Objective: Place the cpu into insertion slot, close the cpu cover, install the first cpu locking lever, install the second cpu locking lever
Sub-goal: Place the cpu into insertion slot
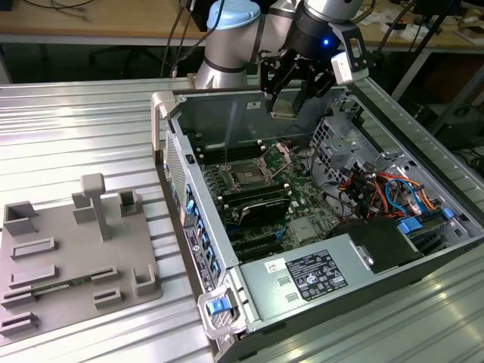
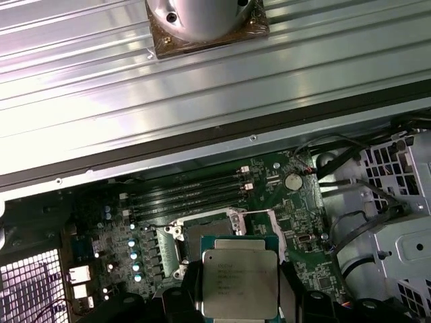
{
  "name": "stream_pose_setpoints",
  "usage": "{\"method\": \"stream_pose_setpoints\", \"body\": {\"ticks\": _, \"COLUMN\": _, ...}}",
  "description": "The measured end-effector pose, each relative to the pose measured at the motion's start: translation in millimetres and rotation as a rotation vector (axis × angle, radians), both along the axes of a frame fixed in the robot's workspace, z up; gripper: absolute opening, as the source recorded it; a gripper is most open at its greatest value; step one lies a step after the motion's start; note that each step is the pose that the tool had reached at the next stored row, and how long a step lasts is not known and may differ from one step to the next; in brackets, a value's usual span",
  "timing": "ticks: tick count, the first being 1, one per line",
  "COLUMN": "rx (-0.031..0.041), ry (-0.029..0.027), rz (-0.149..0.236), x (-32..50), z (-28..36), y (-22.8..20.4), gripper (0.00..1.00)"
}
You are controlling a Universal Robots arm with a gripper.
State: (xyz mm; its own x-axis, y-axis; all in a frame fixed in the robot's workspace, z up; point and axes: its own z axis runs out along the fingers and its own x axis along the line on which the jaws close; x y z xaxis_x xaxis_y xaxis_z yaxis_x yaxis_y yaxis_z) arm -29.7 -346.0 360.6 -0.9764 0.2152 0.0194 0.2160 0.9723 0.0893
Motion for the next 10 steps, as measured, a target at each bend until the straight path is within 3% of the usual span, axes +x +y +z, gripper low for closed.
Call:
{"method": "stream_pose_setpoints", "body": {"ticks": 6, "rx": 0.0000, "ry": -0.0001, "rz": -0.003, "x": 0.0, "z": 0.0, "y": 0.0, "gripper": 0.55}}
{"method": "stream_pose_setpoints", "body": {"ticks": 10, "rx": 0.0001, "ry": 0.0000, "rz": -0.035, "x": 0.0, "z": -0.2, "y": 0.0, "gripper": 0.55}}
